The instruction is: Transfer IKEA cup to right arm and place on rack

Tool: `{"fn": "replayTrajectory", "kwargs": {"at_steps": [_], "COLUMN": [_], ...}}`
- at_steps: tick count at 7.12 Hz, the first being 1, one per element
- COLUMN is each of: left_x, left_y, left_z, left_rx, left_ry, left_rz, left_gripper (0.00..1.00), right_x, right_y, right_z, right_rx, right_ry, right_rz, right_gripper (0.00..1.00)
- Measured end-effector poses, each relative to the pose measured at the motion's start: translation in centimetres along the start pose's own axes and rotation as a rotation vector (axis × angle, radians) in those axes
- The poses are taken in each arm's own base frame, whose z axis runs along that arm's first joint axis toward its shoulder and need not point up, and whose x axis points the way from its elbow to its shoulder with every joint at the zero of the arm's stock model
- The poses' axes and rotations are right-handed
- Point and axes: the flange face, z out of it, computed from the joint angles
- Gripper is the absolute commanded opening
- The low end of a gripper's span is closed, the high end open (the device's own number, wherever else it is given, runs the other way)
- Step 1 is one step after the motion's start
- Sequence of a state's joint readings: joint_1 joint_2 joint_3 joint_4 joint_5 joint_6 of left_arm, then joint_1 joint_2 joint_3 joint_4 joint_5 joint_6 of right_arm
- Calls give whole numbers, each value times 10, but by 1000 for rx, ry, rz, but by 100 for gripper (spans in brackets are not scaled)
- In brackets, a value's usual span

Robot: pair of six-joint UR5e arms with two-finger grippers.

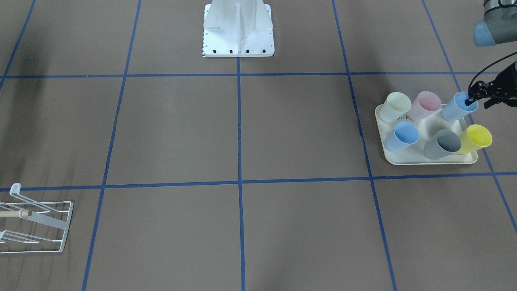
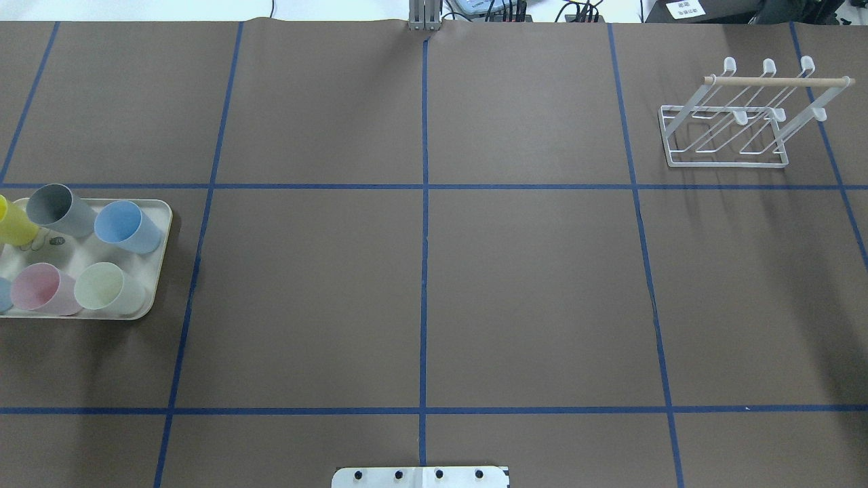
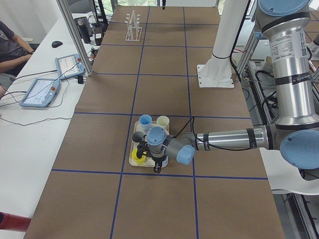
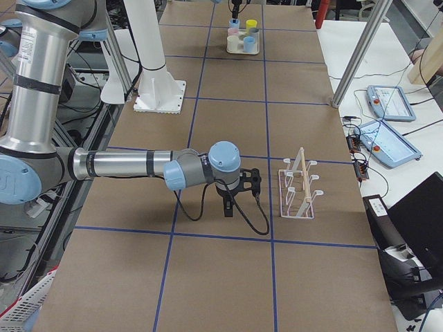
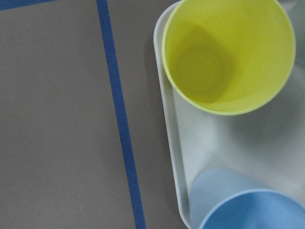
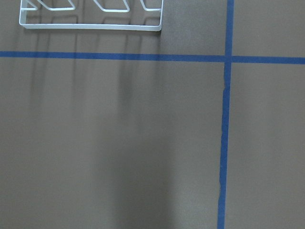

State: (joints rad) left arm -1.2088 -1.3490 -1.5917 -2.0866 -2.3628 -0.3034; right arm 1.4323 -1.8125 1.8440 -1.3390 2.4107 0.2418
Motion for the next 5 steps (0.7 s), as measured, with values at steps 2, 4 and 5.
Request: {"fn": "replayTrajectory", "kwargs": {"at_steps": [2,4,5], "left_x": [13,14,1], "left_y": [0,-1,-3], "left_z": [-6,-28,-46], "left_rx": [-15,25,70], "left_ry": [75,85,81], "left_rz": [-73,-132,-165], "left_gripper": [0,0,0], "right_x": [-4,-29,-56], "right_y": [-3,-22,-38], "right_z": [1,4,7], "right_rx": [-2,1,5], "right_ry": [-2,-13,-29], "right_rz": [-9,-35,-27], "right_gripper": [99,99,99]}}
